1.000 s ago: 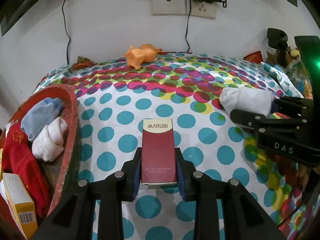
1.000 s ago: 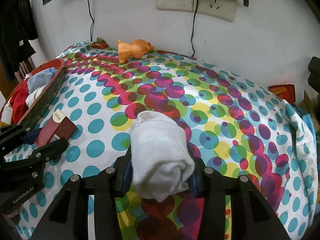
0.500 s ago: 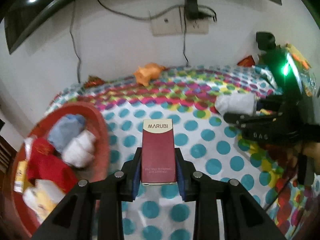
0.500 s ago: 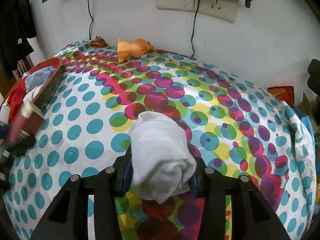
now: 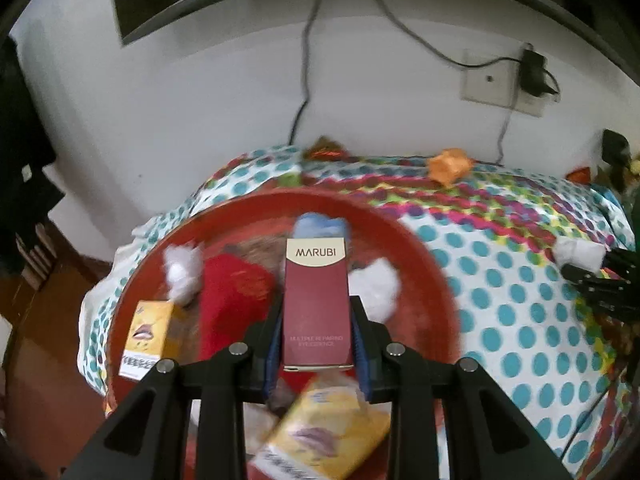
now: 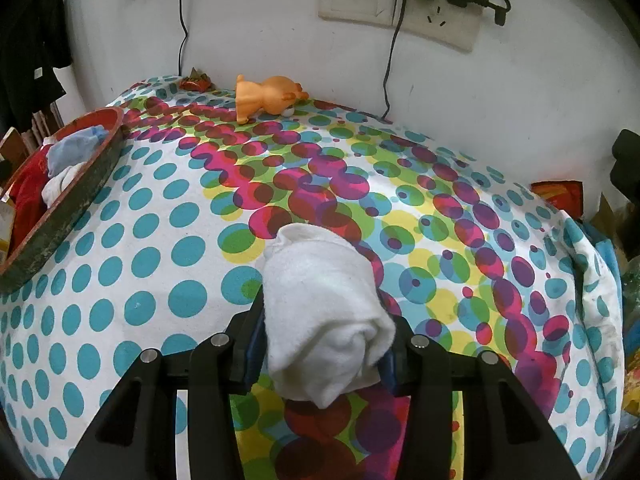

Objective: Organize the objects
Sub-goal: 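Lower the red MARUBI box onto the tray and open the left tool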

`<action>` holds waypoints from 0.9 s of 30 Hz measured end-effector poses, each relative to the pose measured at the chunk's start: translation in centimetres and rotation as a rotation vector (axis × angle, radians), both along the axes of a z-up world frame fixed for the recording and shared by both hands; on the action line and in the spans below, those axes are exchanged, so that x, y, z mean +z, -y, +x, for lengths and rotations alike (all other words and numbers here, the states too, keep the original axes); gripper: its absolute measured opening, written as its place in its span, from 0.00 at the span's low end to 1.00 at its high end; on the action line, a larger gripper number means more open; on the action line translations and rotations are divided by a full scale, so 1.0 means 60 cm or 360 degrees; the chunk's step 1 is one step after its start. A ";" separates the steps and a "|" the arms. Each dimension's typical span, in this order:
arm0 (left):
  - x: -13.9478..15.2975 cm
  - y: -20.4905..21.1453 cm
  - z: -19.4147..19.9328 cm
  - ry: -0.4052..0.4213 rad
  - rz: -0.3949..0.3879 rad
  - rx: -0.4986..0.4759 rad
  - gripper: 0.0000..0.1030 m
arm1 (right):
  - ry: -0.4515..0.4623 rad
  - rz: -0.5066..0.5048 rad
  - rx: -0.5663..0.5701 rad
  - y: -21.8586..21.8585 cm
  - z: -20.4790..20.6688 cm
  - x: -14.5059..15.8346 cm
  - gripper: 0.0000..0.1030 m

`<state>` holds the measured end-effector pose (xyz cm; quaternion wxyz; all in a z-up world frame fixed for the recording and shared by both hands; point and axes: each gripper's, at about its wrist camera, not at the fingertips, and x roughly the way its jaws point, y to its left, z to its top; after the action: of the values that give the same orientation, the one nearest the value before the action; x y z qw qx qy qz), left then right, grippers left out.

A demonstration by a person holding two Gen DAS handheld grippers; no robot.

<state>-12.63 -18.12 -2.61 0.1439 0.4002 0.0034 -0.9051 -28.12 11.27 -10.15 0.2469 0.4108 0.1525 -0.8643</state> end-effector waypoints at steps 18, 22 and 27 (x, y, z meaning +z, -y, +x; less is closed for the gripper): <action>-0.038 0.069 0.034 0.0002 0.0035 0.0041 0.57 | 0.0007 0.0046 -0.0250 0.017 0.021 0.010 0.37; -0.030 0.059 0.051 -0.0041 -0.0067 0.0044 0.66 | -0.0024 -0.0007 -0.0268 0.028 0.032 0.033 0.37; -0.018 0.056 0.078 -0.0074 -0.0131 0.0093 0.69 | -0.0026 -0.0136 -0.0108 0.102 0.059 0.083 0.37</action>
<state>-7.94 -21.48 -3.71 0.1865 0.3725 -0.0188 -0.9089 -24.56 5.18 -5.15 0.2335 0.3978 0.1035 -0.8812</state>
